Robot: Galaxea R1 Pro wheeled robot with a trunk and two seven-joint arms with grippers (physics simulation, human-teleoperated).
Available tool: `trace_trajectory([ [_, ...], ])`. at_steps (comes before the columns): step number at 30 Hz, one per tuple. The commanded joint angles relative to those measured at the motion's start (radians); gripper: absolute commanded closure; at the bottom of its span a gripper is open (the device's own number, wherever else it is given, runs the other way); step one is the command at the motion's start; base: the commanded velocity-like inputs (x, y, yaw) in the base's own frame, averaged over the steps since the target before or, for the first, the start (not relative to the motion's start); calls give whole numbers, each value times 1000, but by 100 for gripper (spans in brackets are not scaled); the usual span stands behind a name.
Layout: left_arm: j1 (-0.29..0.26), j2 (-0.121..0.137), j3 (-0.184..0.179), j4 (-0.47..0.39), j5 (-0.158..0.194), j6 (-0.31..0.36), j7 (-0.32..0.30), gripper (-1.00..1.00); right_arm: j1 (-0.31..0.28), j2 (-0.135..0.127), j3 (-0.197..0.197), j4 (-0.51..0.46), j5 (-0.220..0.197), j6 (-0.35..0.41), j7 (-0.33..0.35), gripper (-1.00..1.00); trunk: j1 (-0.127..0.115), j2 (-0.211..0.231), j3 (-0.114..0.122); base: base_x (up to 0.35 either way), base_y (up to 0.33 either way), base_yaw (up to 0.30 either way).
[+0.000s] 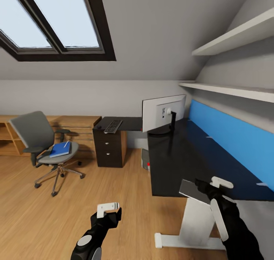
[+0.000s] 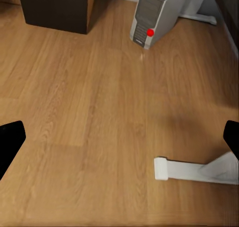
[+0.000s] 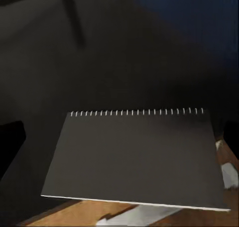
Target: In the bedroom, organize the workspace by keeping the computer under the desk, ensuring the monitor is on the desk, placing the keyboard on the desk next to the monitor, placing the mouse on the desk next to the keyboard, moving the folder from the swivel chair onto the desk next to the mouse, stacking the notebook on top of the folder with the pen on top of the notebook, and positioning the swivel chair next to the desk.
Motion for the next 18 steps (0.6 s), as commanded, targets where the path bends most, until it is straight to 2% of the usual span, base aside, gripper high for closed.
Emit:
trace_trajectory([
  [1,-1,1,0,-1,11,3,9,-100,-1,-2,-1,-1,-28,4,-8,-100,0,-1,-1,-92,0,-279],
  [2,-1,1,7,-2,11,3,9,-100,-1,-5,-4,0,-63,6,-8,-100,0,-1,-1,-59,0,-284],
  [5,-1,0,28,-3,11,3,9,-100,-1,-11,-12,0,-111,9,-8,-100,0,-1,-1,-38,0,-288],
  [6,-1,0,47,-6,13,2,8,-100,-1,-17,-21,1,-142,11,-8,-100,0,-1,-1,-19,0,-291],
  [11,-1,-1,80,-22,18,2,6,-100,0,-28,-59,4,-224,18,-7,-100,0,-1,-1,-10,0,-292],
  [12,-1,-1,87,-32,22,1,6,-100,1,-30,-85,5,-263,25,-6,-100,0,-1,-1,-4,0,-293],
  [15,-1,-1,93,-41,32,1,5,-100,1,-33,-136,6,-323,44,-5,-100,0,-1,-1,-3,0,-282],
  [16,-1,-2,95,-44,39,1,6,-100,2,-36,-175,6,-363,64,-4,-100,4,-8,-4,-1,0,-182],
  [18,-1,-2,97,-47,45,1,6,-100,2,-37,-211,6,-398,88,-3,-100,11,-22,-11,-1,0,-131],
])
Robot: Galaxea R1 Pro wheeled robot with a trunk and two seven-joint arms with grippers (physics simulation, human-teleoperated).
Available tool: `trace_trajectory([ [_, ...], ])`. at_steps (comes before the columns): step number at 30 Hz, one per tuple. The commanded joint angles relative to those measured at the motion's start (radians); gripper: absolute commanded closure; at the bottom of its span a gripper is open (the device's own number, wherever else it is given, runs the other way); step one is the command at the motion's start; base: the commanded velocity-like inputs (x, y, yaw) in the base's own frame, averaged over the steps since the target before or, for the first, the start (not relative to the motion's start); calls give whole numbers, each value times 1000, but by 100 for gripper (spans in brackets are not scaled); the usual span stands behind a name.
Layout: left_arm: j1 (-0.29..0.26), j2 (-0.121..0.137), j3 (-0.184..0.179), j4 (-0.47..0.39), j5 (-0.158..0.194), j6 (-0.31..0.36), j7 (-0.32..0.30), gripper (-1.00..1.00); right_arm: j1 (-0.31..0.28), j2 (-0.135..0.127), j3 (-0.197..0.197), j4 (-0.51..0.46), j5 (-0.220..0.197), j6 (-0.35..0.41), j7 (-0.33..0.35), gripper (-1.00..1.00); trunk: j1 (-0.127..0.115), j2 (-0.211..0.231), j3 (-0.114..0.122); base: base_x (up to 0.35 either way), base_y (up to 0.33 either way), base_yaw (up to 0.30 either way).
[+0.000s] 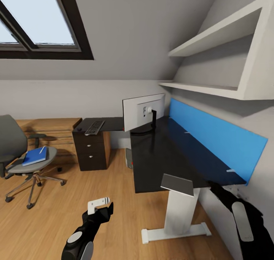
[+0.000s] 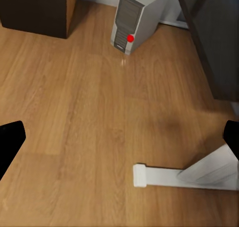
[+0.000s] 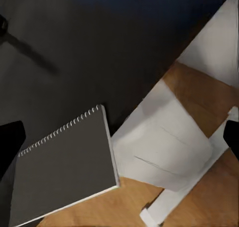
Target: In the bedroom, organize the workspace by keeping the computer under the desk, ensuring the monitor is on the desk, placing the keyboard on the desk next to the monitor, placing the mouse on the desk next to the keyboard, moving the folder from the swivel chair onto the desk next to the mouse, stacking the notebook on top of the folder with the pen on top of the notebook, and positioning the swivel chair next to the desk.
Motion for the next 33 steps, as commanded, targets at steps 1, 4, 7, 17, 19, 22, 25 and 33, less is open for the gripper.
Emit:
trace_trajectory([
  [1,-1,0,-1,-2,13,3,10,-100,-1,-1,-17,-1,-28,16,-8,-100,4,-8,-4,-1,0,-93],
  [4,-1,-1,2,-5,20,2,12,-100,0,-3,-117,-1,-135,99,-5,-100,15,-29,-14,0,0,-29],
  [7,-1,-1,3,-5,21,2,13,-100,0,-4,-134,-1,-169,142,6,-100,27,-50,-23,0,0,-7],
  [17,-1,-1,1,-6,21,3,14,-100,0,-6,-143,45,-185,195,132,-100,65,-120,-55,0,0,0],
  [19,-1,-1,1,-6,21,3,14,-100,0,-6,-144,54,-185,196,138,-100,73,-134,-61,0,0,0],
  [22,-1,-1,1,-6,21,3,14,-100,0,-6,-144,69,-185,197,144,-100,84,-155,-70,0,0,0],
  [25,-1,-1,0,-6,21,2,14,-100,0,-6,-144,86,-186,196,158,-100,96,-176,-80,0,0,0],
  [33,-1,-3,0,-6,21,2,14,-100,0,-34,-146,204,-187,195,332,-100,127,-232,-105,0,0,0],
])
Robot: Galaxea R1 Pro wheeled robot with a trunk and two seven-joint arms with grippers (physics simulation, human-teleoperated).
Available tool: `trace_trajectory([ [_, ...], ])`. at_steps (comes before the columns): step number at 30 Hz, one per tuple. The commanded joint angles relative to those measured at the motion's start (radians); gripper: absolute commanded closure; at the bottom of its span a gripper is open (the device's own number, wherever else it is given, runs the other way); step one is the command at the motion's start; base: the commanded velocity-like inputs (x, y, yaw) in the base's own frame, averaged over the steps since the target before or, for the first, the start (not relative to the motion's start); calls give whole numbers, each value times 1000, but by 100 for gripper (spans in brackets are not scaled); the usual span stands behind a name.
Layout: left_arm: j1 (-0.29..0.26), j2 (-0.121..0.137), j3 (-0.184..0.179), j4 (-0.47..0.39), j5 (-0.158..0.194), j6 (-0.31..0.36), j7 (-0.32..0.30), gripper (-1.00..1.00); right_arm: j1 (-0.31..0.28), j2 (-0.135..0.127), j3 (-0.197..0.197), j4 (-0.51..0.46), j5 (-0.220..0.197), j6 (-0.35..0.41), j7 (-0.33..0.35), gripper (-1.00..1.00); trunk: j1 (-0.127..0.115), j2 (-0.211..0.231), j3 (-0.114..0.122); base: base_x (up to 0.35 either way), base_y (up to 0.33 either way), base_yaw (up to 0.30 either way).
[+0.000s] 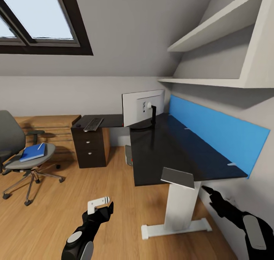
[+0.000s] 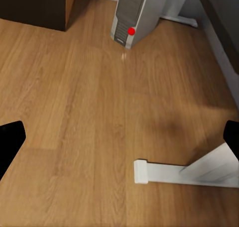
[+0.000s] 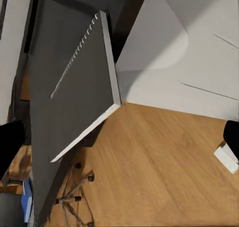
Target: In the bedroom, organize the workspace by keeping the computer under the desk, ensuring the monitor is on the desk, placing the keyboard on the desk next to the monitor, placing the mouse on the desk next to the keyboard, moving the folder from the swivel chair onto the desk next to the mouse, stacking the notebook on top of the folder with the pen on top of the notebook, and positioning the swivel chair next to the desk.
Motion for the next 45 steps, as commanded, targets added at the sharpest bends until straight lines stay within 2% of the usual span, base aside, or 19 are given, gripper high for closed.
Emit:
trace_trajectory([
  [1,-1,0,-2,-1,11,3,9,-100,-1,-6,-3,21,4,6,39,-100,4,-8,-4,0,0,0],
  [6,-1,0,-2,-1,11,3,9,-100,-1,-33,-3,127,3,2,202,-100,23,-43,-20,0,0,0],
  [7,-1,0,-3,-1,11,3,9,-100,-1,-41,-4,165,2,0,261,-100,27,-50,-23,0,0,0],
  [8,-1,0,-3,-1,11,3,9,-100,-1,-44,-5,181,2,0,287,-100,31,-57,-26,0,0,0],
  [11,-1,0,-3,-1,11,4,9,-100,-1,-52,-8,217,1,-1,349,-100,42,-78,-36,0,0,0],
  [15,-1,0,-3,-1,11,4,9,-100,-1,-59,-11,243,0,-2,396,-100,58,-106,-48,0,0,0],
  [18,-1,0,-3,-1,11,4,9,-100,-1,-61,-12,251,-11,-3,411,-100,69,-127,-58,0,0,0],
  [19,-1,0,-4,-1,11,3,9,-100,-1,-62,-11,253,-34,-3,417,-100,73,-134,-61,0,0,0],
  [23,-1,0,-5,-1,11,4,8,-100,-1,-62,-9,252,-79,-3,420,-100,81,-148,-67,0,0,0],
  [45,-1,4,-3,0,10,5,5,-100,-1,-65,-10,251,-89,-3,423,-100,81,-148,-67,0,0,0],
])
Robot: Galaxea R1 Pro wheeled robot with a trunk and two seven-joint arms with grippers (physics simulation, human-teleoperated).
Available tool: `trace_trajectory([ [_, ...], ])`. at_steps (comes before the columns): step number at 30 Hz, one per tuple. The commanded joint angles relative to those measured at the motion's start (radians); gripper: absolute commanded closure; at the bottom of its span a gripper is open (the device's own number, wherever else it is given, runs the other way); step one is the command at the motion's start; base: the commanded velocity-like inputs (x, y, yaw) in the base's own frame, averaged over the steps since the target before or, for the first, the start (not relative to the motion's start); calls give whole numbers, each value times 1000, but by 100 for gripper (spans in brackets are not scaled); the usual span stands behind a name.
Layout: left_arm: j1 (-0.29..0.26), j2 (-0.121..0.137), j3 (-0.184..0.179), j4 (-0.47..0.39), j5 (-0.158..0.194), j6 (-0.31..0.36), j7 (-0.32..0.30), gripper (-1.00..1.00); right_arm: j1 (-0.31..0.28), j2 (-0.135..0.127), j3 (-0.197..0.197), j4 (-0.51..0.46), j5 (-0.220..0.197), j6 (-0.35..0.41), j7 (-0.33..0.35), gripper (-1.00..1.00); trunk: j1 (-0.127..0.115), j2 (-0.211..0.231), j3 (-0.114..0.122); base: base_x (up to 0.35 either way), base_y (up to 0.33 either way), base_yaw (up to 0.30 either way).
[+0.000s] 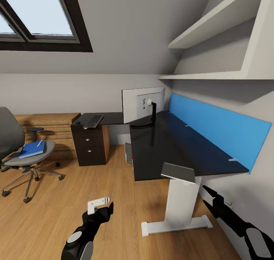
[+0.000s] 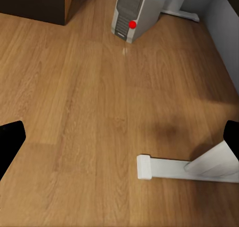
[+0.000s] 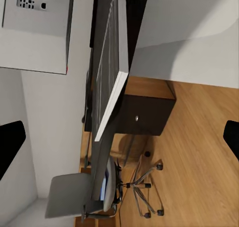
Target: In the bedroom, organize the workspace by keeping the computer under the desk, ensuring the monitor is on the desk, placing the keyboard on the desk next to the monitor, placing the mouse on the desk next to the keyboard, moving the folder from the swivel chair onto the desk next to the mouse, stacking the notebook on top of the folder with the pen on top of the notebook, and positioning the swivel chair next to the desk.
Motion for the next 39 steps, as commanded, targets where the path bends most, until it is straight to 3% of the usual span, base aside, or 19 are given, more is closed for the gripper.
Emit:
trace_trajectory([
  [1,-1,0,-1,-1,11,3,9,-100,-1,0,-3,0,-1,7,1,-100,0,-1,-1,0,0,0],
  [23,-1,0,-1,0,10,3,9,-100,-5,9,-3,3,-4,-42,-33,-100,0,-1,-1,0,0,0],
  [26,-1,0,-1,0,10,3,9,-100,-7,11,1,2,-1,-77,-37,-100,0,-1,-1,13,0,0],
  [39,-1,0,-1,0,11,2,9,-100,-9,12,2,6,-5,-90,-70,-100,0,-1,-1,142,0,0],
])
